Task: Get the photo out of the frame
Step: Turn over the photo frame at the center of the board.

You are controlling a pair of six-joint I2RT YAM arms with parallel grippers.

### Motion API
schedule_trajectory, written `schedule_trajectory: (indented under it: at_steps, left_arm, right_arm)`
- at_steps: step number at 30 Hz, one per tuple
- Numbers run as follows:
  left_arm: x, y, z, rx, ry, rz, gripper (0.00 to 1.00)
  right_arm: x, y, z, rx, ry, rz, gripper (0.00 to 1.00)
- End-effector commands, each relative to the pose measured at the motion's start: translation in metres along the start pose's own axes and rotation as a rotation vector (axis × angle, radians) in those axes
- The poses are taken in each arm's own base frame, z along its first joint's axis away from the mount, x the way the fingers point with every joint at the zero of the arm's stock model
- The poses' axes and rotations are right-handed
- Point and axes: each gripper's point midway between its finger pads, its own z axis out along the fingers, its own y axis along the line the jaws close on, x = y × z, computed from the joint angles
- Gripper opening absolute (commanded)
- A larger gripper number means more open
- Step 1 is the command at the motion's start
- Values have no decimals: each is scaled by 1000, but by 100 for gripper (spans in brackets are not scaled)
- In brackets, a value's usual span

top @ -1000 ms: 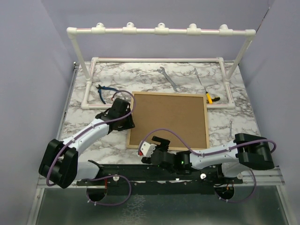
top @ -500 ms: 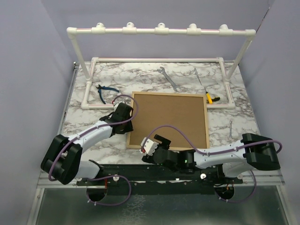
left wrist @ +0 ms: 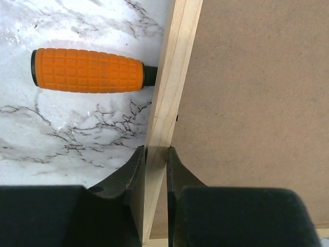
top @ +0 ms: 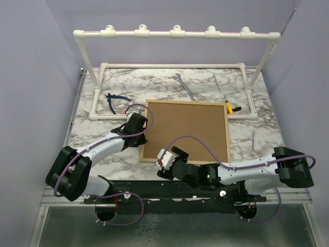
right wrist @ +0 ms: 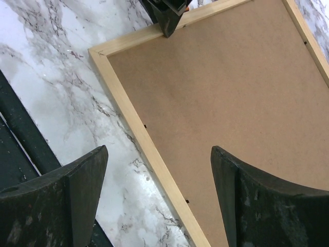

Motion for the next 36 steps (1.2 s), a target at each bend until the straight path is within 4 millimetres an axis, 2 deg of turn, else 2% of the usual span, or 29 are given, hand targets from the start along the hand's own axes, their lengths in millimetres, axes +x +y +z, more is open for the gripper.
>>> schedule_trajectory:
  at_steps: [1,8,14,25,36]
  left_arm:
    - [4,2,-8,-16,17,-23,0]
    - [-10,-23,-30,62,53,-19,0]
    - [-22,-30,-45,73,44,-12,0]
    - [-36,-49,-66,152,54,-3,0]
    - [-38,-55,-67,189,88,-1,0]
  right_arm:
    - [8,2,-4,-33,17,-8,84]
    - [17,9,-1,-71,47,-99,89]
    - [23,14,5,-80,82,-155,100]
    - [38,11,27,23,128,-273,100]
    - [62,-9,42,234,184,-402,98]
